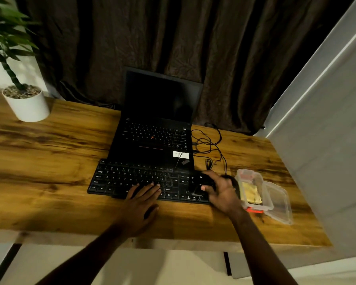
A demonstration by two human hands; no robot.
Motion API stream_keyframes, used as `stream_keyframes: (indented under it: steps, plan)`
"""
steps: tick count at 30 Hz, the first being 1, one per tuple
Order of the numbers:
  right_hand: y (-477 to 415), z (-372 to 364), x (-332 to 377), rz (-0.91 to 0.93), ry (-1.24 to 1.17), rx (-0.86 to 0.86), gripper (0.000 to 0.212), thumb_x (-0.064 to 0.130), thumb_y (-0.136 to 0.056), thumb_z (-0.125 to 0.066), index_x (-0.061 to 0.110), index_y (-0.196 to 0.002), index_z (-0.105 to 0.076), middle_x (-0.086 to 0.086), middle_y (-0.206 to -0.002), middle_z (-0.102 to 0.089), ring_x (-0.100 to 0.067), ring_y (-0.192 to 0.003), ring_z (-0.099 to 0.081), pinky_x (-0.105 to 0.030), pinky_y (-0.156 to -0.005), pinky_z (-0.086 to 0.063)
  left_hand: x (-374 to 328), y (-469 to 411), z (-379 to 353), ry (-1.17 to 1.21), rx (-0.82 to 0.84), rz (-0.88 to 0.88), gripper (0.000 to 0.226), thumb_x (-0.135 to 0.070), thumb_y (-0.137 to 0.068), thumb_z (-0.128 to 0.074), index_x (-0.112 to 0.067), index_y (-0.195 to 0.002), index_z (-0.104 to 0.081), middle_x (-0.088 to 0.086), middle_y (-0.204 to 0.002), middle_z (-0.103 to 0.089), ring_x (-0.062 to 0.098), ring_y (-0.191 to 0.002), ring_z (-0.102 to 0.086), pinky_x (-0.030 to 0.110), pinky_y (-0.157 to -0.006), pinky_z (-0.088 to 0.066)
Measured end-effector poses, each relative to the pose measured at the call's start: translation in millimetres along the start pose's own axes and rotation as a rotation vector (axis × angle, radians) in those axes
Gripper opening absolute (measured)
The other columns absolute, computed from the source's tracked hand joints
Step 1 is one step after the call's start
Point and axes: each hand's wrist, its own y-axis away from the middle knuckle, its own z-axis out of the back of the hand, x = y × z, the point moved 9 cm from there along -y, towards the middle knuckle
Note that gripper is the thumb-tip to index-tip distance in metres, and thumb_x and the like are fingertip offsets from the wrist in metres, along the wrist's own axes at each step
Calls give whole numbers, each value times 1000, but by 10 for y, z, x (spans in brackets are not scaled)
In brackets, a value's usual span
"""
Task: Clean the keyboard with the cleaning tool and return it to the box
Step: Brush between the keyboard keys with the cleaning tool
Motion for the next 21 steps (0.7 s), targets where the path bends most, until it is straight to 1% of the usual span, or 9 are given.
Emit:
stream_keyframes:
  steps: [2,5,7,11,13,15,17,18,21]
  plan:
    - [-19,-39,120,24,-31,-2,48,36,-92,-64,55,-131,-44,-4,-119,-55,-16,-101,-53,-28,-70,-53,5,-3,-8,11,6,6,53,-48,-102,-35,-23,-147,-46,-6,-156,-40,12,-145,-33,45,-120,-16]
    - [-24,25,60,-8,-49,-11,50,34,-90,-66,58,-129,-44,-7,-119,-55,-18,-103,-57,-40,-82,-59,9,-8,-10,10,6,7,52,-48,-102,-35,-24,-147,-46,-7,-156,-39,11,-145,-32,45,-120,-15]
    - [-3,105,-68,-37,-41,-22,54,31,-90,-66,60,-129,-44,-7,-121,-56,-17,-102,-60,-37,-81,-61,18,-12,-2,8,7,5,52,-48,-102,-36,-24,-146,-46,-6,-156,-40,12,-145,-32,45,-120,-15]
    - [16,152,-218,-9,2,-32,52,41,-86,-63,60,-130,-43,-4,-120,-60,-20,-106,-61,-44,-83,-60,18,-11,-14,5,22,4,52,-48,-102,-37,-24,-147,-46,-7,-157,-38,11,-146,-30,45,-120,-15]
    - [-3,99,-119,-11,11,-20,50,46,-85,-61,59,-130,-42,-4,-118,-60,-19,-104,-61,-44,-81,-60,23,-7,-32,7,29,12,53,-49,-102,-35,-24,-148,-44,-7,-158,-36,11,-147,-27,45,-120,-14]
    - [-18,6,121,0,-6,1,48,38,-90,-63,56,-130,-44,-6,-117,-59,-13,-94,-62,-32,-69,-60,34,-3,-36,-4,33,21,53,-49,-102,-35,-25,-148,-44,-7,-158,-36,11,-147,-28,46,-120,-14]
    - [-45,-105,357,48,-54,12,45,25,-93,-65,44,-130,-50,-5,-112,-64,-4,-84,-63,-20,-62,-56,25,-3,-32,-3,33,23,52,-48,-102,-37,-24,-147,-45,-7,-157,-38,11,-147,-29,47,-119,-15]
    - [-58,-156,443,71,-82,15,45,21,-92,-66,40,-130,-52,-4,-112,-66,-4,-86,-64,-21,-65,-58,17,-3,-27,1,33,22,52,-48,-102,-38,-24,-147,-45,-7,-157,-38,11,-146,-30,47,-119,-15]
    - [-73,-209,567,93,-99,35,47,20,-92,-66,46,-127,-50,-2,-112,-66,-10,-96,-66,-32,-76,-62,13,-20,-34,0,39,20,51,-47,-102,-38,-25,-147,-45,-7,-158,-36,11,-147,-29,47,-119,-15]
